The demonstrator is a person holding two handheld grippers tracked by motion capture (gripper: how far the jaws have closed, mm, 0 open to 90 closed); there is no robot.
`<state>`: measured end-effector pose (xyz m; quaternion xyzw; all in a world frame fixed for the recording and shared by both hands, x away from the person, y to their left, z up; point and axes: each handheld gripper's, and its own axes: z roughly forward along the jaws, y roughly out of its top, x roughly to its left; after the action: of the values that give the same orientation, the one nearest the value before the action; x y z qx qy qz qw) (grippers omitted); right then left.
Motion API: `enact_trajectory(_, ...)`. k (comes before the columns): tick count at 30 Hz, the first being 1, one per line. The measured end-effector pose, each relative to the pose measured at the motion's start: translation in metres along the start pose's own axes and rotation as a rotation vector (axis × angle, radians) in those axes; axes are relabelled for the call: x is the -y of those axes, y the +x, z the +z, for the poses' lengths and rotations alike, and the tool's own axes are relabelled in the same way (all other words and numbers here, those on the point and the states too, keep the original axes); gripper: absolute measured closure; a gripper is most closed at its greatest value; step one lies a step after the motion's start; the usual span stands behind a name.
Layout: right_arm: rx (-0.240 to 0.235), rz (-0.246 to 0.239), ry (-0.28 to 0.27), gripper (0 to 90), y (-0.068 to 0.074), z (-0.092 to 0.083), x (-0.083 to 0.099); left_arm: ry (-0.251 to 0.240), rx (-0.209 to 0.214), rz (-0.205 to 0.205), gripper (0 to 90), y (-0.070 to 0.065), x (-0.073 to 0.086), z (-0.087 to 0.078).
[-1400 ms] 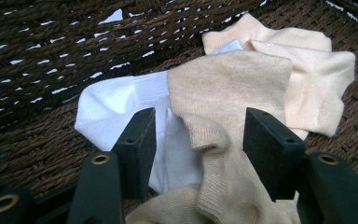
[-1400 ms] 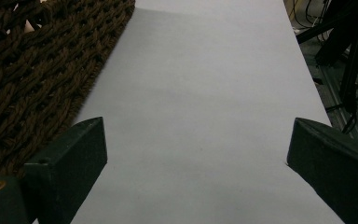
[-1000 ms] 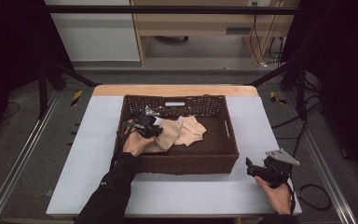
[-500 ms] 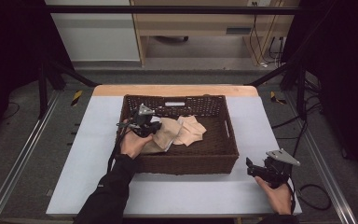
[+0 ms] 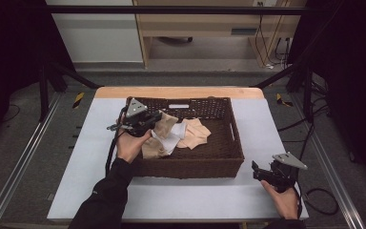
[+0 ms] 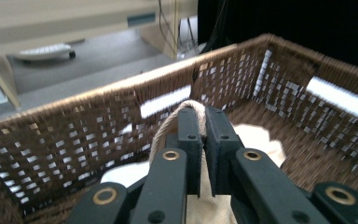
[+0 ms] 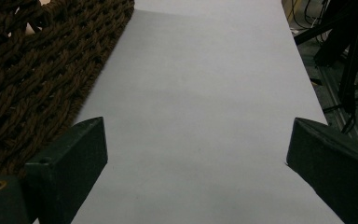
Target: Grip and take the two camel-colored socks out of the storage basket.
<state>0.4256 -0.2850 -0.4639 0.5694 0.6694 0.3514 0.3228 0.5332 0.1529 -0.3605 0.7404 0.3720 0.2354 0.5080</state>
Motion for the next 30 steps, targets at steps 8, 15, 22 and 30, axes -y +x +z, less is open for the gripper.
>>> enact_trajectory(8, 0.002, 0.0, -0.002, 5.4, -0.001, 0.0, 0.0, -0.097, 0.019, -0.026, 85.0, -0.002, -0.015, -0.027)
enact_trajectory(15, 0.003, 0.0, -0.001, 5.4, -0.001, 0.0, 0.0, -0.169, 0.004, -0.023, 85.0, 0.0, -0.024, -0.057)
enact_trajectory(22, 0.005, 0.003, 0.001, 5.4, -0.001, 0.0, 0.0, -0.207, -0.004, -0.025, 85.1, 0.006, -0.025, -0.085)
enact_trajectory(30, 0.007, 0.002, 0.0, 5.4, -0.001, 0.0, 0.0, -0.248, -0.038, -0.039, 85.1, 0.021, -0.02, -0.116)
